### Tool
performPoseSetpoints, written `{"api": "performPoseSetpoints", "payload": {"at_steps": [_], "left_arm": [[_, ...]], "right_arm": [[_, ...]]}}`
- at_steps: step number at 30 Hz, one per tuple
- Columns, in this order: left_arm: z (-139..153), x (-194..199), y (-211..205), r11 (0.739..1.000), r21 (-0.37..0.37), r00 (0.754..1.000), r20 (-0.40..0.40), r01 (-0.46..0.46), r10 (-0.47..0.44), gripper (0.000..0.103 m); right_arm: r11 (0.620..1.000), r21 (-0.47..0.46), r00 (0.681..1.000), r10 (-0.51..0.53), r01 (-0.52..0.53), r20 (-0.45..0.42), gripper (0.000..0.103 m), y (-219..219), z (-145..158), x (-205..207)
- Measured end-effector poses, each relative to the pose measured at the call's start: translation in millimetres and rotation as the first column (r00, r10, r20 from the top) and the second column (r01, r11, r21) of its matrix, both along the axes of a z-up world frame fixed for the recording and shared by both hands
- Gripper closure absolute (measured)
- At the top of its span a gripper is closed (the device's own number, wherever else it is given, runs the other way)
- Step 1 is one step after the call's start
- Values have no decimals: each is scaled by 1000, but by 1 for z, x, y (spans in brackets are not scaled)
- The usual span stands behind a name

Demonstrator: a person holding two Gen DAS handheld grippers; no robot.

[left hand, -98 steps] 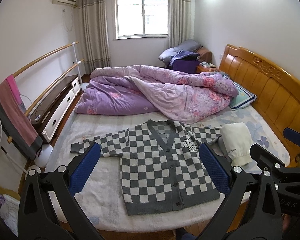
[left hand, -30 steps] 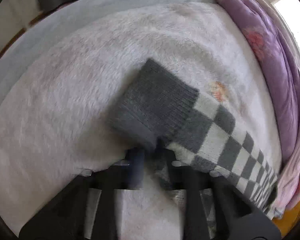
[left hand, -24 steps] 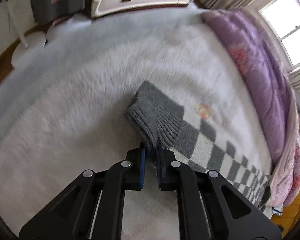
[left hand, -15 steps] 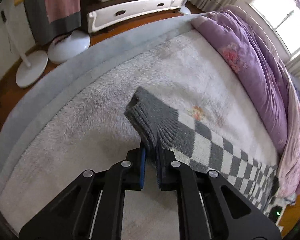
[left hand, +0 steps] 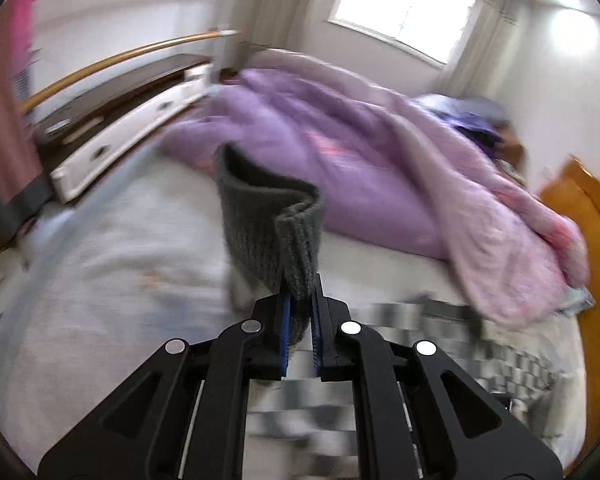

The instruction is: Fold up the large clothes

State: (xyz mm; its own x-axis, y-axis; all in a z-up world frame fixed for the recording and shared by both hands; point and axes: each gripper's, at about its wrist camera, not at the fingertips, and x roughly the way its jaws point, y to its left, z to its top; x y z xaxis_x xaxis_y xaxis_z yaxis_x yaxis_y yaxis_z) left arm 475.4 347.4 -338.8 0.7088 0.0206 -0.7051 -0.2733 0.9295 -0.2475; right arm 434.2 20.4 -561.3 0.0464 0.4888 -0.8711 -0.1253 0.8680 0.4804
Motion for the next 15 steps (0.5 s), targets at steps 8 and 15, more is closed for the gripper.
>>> {"api": "performPoseSetpoints", "payload": {"at_steps": [8, 15], "left_arm": [[-33, 66, -227, 968, -73, 968, -52, 241, -245, 94], [-132, 98, -383, 918, -186, 895, -224, 350, -387, 94]], "right_arm": [[985, -127, 989, -101, 114, 106, 98, -179, 42, 3], [953, -215, 971, -181, 213, 158, 98, -321, 59, 12]]}}
